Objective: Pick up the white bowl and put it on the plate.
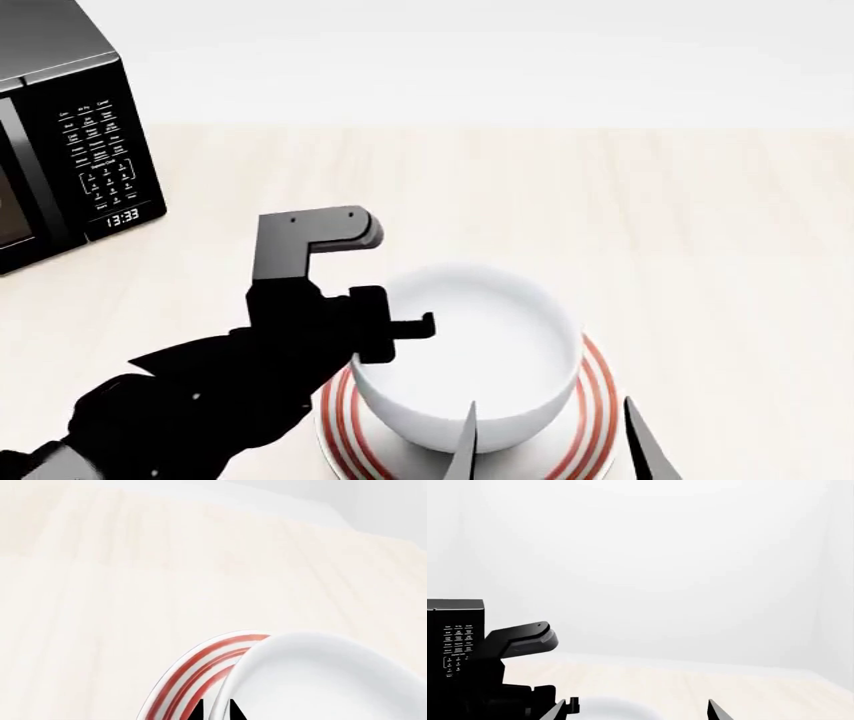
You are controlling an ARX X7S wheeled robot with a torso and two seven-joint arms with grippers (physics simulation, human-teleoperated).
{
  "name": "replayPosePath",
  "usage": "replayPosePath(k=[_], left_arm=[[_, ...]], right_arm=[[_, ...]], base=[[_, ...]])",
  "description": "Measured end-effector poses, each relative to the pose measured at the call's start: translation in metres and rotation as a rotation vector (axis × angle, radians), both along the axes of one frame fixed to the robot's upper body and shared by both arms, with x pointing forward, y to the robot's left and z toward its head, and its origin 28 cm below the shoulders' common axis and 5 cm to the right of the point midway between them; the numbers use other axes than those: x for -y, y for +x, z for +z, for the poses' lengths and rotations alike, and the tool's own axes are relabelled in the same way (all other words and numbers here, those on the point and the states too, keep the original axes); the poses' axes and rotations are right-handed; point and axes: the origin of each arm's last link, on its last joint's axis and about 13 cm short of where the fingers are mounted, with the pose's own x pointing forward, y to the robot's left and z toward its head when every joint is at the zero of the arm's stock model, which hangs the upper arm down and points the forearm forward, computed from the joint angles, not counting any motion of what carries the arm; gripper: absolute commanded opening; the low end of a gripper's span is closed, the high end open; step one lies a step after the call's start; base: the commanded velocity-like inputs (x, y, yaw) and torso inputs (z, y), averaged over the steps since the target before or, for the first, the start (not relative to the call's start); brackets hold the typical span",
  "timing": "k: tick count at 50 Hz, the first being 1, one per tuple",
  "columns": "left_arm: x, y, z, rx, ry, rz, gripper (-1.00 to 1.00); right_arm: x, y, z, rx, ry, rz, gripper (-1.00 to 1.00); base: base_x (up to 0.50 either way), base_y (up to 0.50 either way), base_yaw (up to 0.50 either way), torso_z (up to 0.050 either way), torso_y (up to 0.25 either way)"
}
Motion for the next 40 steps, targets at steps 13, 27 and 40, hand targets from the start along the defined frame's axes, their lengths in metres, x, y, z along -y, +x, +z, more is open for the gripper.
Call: replayPosePath(k=[13,27,40], left_arm=[[0.0006,0.0009,0.0009,-0.001,0.012,0.002,-1.00],[-0.0003,0.0013,0.0013,-0.001,0.048,0.004,-1.00],[-0.0005,0.0023,0.0038,0.004,0.057,-0.001,1.00]], right_arm=[[0.0005,-0.0005,0.0001,0.001,-0.001,-0.001,1.00],[-0.0001,-0.0011,0.0004,0.003,-0.002,0.002,1.00],[-0.0006,-0.0016,0.0005,0.004,-0.002,0.004,1.00]], base=[[0.00,0.00,0.00,0.000,0.001],[0.00,0.00,0.00,0.000,0.000],[0.00,0.00,0.00,0.000,0.001]])
